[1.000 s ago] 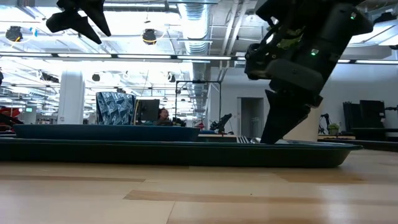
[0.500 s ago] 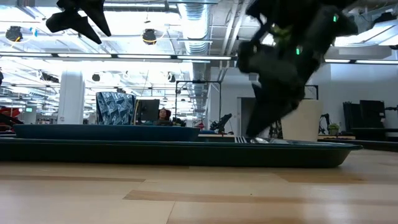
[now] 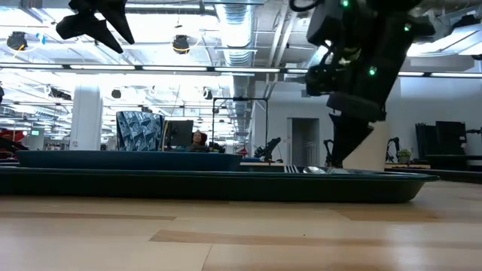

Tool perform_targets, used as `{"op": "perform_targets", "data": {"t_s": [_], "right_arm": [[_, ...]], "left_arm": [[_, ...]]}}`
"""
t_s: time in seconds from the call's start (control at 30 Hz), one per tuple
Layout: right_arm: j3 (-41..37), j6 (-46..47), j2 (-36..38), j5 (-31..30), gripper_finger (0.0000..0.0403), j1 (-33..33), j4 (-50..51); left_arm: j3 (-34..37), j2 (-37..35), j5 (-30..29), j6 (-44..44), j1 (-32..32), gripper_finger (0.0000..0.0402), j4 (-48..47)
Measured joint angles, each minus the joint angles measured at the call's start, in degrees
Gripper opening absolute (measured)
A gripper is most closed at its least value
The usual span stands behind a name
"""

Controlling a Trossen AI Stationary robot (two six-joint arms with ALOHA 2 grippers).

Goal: Pick and place plate/cup/fork/spoon on tray
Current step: Adjust the yellow spoon on the black serving tray

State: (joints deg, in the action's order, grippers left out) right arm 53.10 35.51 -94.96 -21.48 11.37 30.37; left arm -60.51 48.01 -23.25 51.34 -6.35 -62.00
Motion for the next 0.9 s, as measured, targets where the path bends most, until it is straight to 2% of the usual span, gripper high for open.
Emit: {"op": "perform_targets", "data": {"t_s": [0.43, 0.9], "right_arm": [[-4.7, 3.5, 0.0, 1.1, 0.0097, 2.4, -5.0], [-5.0, 7.8, 0.0, 2.0, 0.0097, 6.0, -7.9]], "left_arm": [[0.0, 0.0, 0.0, 0.0, 0.0, 0.0153, 0.0], [0.0, 0.0, -0.1, 0.2, 0.0, 0.0153, 0.0]]}}
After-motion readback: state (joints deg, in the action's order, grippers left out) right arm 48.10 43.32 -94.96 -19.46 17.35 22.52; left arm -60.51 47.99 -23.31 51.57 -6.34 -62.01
